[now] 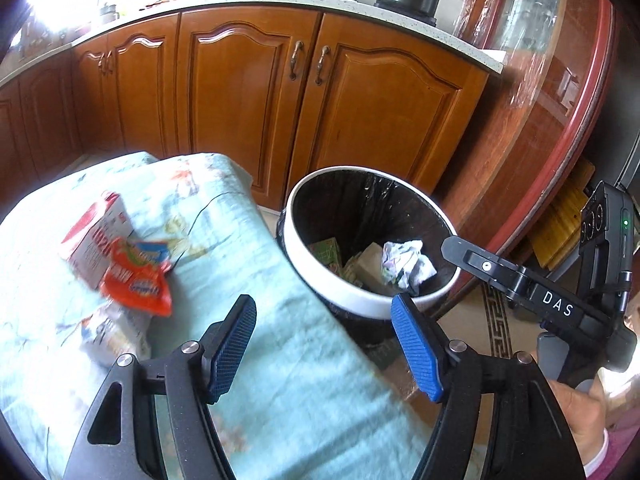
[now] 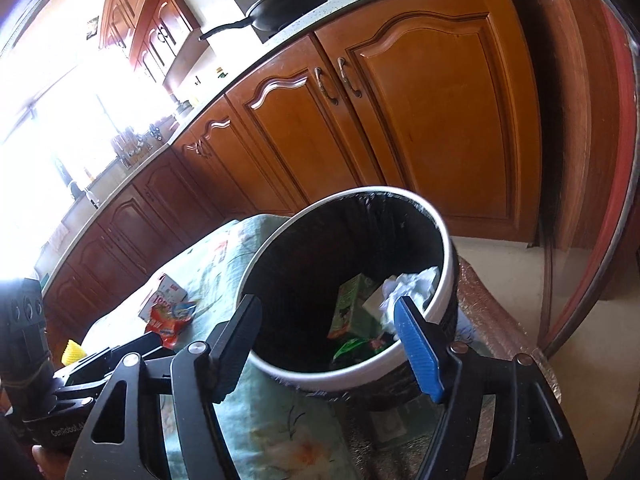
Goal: Collect trash
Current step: 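Move both open tools back toward the remaining trash on the table, then grasp the white foam net with the left tool while the right tool grasps a white wrapper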
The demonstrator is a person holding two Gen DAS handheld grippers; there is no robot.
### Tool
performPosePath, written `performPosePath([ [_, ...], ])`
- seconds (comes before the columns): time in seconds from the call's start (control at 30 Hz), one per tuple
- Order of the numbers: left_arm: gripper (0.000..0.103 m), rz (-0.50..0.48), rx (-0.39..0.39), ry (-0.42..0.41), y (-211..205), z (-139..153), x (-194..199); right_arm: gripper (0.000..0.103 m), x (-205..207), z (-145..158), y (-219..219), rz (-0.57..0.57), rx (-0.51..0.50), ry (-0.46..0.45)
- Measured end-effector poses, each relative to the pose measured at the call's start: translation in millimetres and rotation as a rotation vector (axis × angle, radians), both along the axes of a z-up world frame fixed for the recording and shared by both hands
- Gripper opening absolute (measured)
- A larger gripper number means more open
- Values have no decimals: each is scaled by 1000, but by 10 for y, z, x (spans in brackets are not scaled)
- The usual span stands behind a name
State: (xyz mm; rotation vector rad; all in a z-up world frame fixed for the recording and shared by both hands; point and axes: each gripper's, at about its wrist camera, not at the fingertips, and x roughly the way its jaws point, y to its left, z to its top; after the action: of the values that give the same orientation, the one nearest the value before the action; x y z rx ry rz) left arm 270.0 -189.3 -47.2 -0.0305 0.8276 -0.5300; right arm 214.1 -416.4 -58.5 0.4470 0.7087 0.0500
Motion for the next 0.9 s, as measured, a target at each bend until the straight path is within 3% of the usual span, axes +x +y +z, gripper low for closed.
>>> performPosePath([
  [0.6,70,107,-11,8,1020,46,-881,86,-458,-142,742,76,53,39],
  [0.9,75,246,-1,-17,1474,83,-1132,87,-617,-165,1120,135,34,5],
])
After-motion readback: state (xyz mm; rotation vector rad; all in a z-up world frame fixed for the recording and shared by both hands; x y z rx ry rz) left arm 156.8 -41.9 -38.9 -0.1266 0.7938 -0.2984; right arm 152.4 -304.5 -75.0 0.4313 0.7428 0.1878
